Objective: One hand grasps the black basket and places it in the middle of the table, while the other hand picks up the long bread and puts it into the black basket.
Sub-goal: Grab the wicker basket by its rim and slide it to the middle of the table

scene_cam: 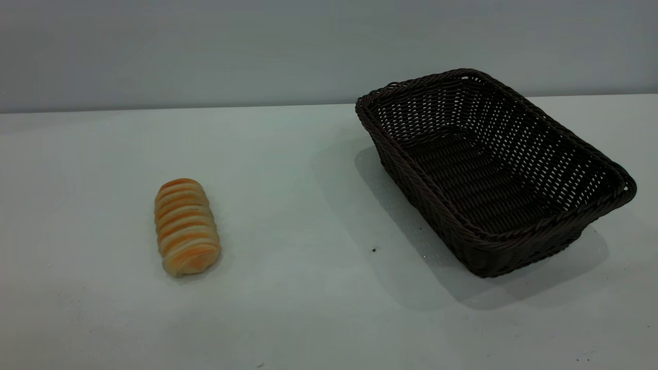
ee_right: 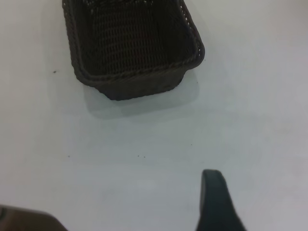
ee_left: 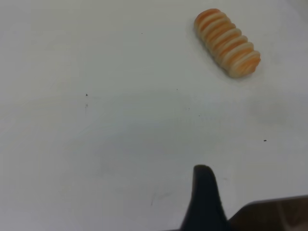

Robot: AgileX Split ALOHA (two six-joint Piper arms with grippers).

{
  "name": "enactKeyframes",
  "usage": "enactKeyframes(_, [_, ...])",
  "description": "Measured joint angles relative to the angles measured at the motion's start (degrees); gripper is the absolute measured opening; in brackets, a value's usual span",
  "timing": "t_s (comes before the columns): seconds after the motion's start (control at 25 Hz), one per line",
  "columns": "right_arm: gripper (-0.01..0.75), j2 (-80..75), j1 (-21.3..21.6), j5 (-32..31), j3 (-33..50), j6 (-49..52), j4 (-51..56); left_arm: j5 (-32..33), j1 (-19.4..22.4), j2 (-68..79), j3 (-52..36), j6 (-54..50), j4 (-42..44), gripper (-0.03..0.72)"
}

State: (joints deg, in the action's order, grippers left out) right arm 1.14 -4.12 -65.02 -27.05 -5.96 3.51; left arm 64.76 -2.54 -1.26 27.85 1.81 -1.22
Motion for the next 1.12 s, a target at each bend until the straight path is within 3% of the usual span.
enactKeyframes(0.6, [0.472, -2.09, 0.00, 0.38, -1.47, 1.79, 0.28, -0.78, 0.00, 1.50, 1.27, 0.00, 0.00, 0.579])
enactKeyframes(0.92, [0.581, -25.51, 0.00, 10.59, -7.29, 1.14, 3.02, -12.34, 0.00, 22.27, 8.26, 0.11, -0.11, 0.579])
enactKeyframes(1.12, [0.591, -43.69, 0.00, 15.92, -9.29, 1.45, 10.22, -19.26, 0.00, 36.43, 12.36, 3.89, -1.53, 0.579])
